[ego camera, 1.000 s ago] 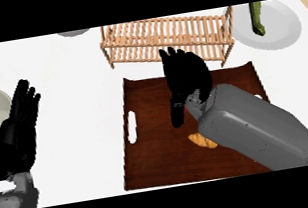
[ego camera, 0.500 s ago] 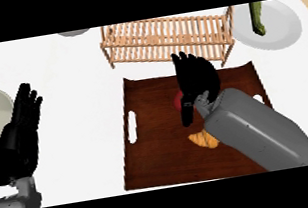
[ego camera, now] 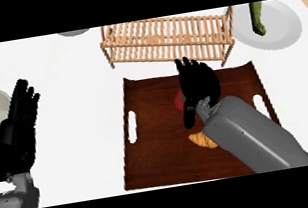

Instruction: Pick the tomato from the tray and place it in the tiered shelf

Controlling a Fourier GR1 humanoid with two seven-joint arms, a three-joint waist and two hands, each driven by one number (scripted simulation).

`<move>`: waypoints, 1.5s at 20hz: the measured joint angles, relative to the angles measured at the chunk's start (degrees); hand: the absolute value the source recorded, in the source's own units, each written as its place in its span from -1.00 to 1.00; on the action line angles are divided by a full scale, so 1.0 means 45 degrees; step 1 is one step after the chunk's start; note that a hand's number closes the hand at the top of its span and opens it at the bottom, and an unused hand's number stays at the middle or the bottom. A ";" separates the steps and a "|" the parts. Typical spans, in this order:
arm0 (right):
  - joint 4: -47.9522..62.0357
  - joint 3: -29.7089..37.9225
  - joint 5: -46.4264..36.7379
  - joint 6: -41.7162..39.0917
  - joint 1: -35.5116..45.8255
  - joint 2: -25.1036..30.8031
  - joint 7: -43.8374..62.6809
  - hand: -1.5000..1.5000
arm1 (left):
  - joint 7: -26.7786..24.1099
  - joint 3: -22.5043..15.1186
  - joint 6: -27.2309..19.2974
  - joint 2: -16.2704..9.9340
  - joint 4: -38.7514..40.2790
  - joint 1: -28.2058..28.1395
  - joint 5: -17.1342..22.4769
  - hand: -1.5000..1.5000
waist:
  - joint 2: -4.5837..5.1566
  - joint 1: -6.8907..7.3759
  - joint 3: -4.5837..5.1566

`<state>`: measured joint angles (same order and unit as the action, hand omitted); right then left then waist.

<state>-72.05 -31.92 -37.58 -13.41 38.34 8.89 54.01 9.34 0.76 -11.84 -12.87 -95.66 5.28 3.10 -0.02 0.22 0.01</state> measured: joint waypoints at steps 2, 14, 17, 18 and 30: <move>0.0129 0.0194 -0.0444 0.0042 -0.0122 -0.0328 -0.0155 -1.00 | -0.0188 -0.0049 0.0021 0.0208 0.0091 -0.0080 -0.0128 0.00 | 0.0002 0.0001 -0.0002; 0.1946 0.1488 -0.2058 0.0217 -0.0655 -0.1483 -0.1749 1.00 | -0.0026 0.0184 0.0396 0.0562 -0.0313 -0.0342 -0.0431 0.00 | 0.0004 0.0022 -0.0001; 0.2359 0.1474 -0.2197 0.0183 -0.0625 -0.1601 -0.2153 1.00 | 0.0043 0.0351 0.0529 0.0507 -0.0273 -0.0204 -0.0402 0.00 | -0.0034 0.0025 0.0013; 0.2251 0.1384 -0.2360 0.0098 -0.0674 -0.1595 -0.2258 1.00 | -0.0036 0.0371 0.0544 0.0539 -0.0186 -0.0194 -0.0427 0.00 | -0.0051 0.0014 0.0017; 0.2009 -0.2107 -0.0877 0.2383 0.0111 -0.1629 0.1586 1.00 | 0.0132 0.0130 0.0641 0.0830 -0.0007 0.0322 -0.0659 0.00 | -0.0031 0.0503 0.0056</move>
<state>-63.01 -41.40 -41.53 -2.69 38.84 1.55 61.15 9.93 1.35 -8.96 -9.13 -95.69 6.73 0.13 -0.15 2.48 0.26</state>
